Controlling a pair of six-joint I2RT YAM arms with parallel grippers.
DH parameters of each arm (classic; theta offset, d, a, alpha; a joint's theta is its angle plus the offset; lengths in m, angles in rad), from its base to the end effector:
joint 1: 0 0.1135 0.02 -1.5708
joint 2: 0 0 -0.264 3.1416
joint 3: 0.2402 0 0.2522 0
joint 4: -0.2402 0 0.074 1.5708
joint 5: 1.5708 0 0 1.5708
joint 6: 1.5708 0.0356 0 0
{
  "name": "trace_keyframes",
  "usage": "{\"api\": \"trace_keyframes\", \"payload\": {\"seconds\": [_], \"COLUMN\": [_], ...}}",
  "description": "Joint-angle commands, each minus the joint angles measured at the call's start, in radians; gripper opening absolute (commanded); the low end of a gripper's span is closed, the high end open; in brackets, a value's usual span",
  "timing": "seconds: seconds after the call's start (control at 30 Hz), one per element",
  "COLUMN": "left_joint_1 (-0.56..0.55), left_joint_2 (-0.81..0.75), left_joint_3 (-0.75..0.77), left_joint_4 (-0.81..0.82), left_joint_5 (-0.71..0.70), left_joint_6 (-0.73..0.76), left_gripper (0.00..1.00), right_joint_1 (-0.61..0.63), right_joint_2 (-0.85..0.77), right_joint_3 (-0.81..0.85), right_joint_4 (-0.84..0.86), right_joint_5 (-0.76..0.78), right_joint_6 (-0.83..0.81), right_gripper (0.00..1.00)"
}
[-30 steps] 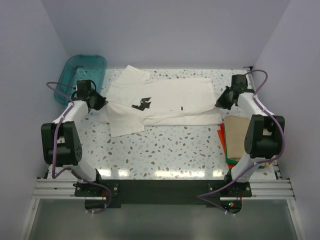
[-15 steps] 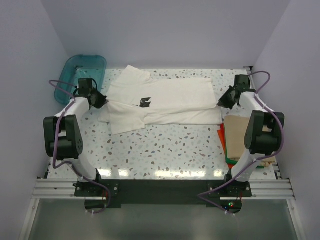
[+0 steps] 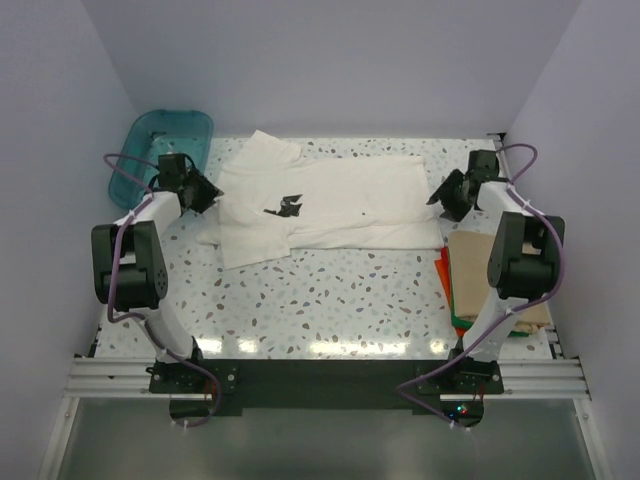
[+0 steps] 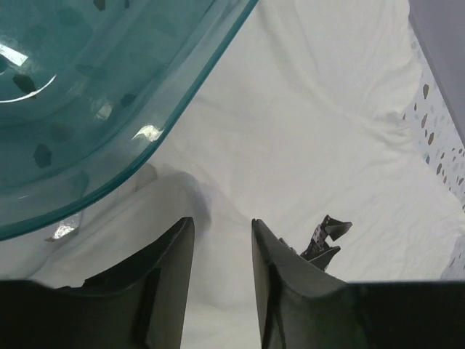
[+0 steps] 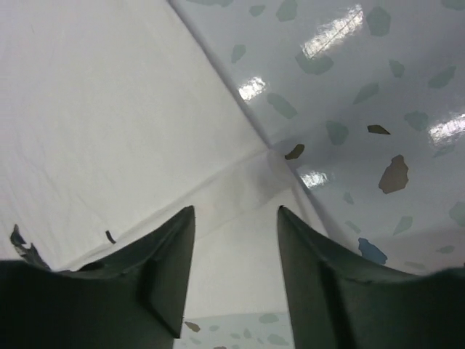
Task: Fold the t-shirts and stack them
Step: Fold the tshirt
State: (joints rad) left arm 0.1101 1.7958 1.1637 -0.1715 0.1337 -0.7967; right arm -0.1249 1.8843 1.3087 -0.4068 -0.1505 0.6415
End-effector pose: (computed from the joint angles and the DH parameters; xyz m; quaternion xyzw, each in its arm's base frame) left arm 0.3860 0.0379 0.1959 -0.3828 0.8427 -0.1840 0.3308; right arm 0.3977 -0.0446 0.1908 0.3366 0.8933 0.1434 0.2612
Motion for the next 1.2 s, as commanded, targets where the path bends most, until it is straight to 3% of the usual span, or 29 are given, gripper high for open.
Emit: {"api": "trace_keyframes", "payload": {"seconds": [0.0,0.07,0.13,0.27,0.53,0.6,0.8,1.17], "left_joint_1": [0.011,0.011,0.010,-0.003,-0.101,-0.165,-0.179,-0.184], "left_joint_2": [-0.027,-0.076,-0.133,-0.288,-0.585,-0.605,-0.595,-0.513], "left_joint_3": [0.041,0.005,-0.021,-0.216,-0.590,-0.616,-0.656,-0.661], "left_joint_4": [0.075,0.072,0.028,0.001,0.009,0.001,0.012,0.061], "left_joint_5": [0.029,0.012,-0.026,-0.117,-0.212,-0.242,-0.255,-0.266], "left_joint_6": [0.050,0.056,0.057,0.028,-0.045,-0.062,-0.081,-0.062], "left_gripper": [0.45,0.55,0.56,0.54,0.48,0.48,0.48,0.47], "right_joint_1": [-0.004,0.001,0.019,0.093,0.450,0.543,0.721,0.889], "right_joint_2": [-0.016,-0.037,-0.071,-0.149,-0.271,-0.266,-0.193,0.038], "right_joint_3": [0.057,0.050,0.043,-0.017,-0.169,-0.177,-0.135,0.030], "right_joint_4": [0.031,0.028,0.013,0.011,0.108,0.129,0.204,0.243], "right_joint_5": [-0.027,-0.021,0.006,0.048,0.100,0.108,0.092,0.092], "right_joint_6": [-0.031,-0.040,-0.049,-0.068,-0.052,-0.036,-0.017,0.033], "right_gripper": [0.58,0.68,0.68,0.67,0.63,0.62,0.58,0.52]}}
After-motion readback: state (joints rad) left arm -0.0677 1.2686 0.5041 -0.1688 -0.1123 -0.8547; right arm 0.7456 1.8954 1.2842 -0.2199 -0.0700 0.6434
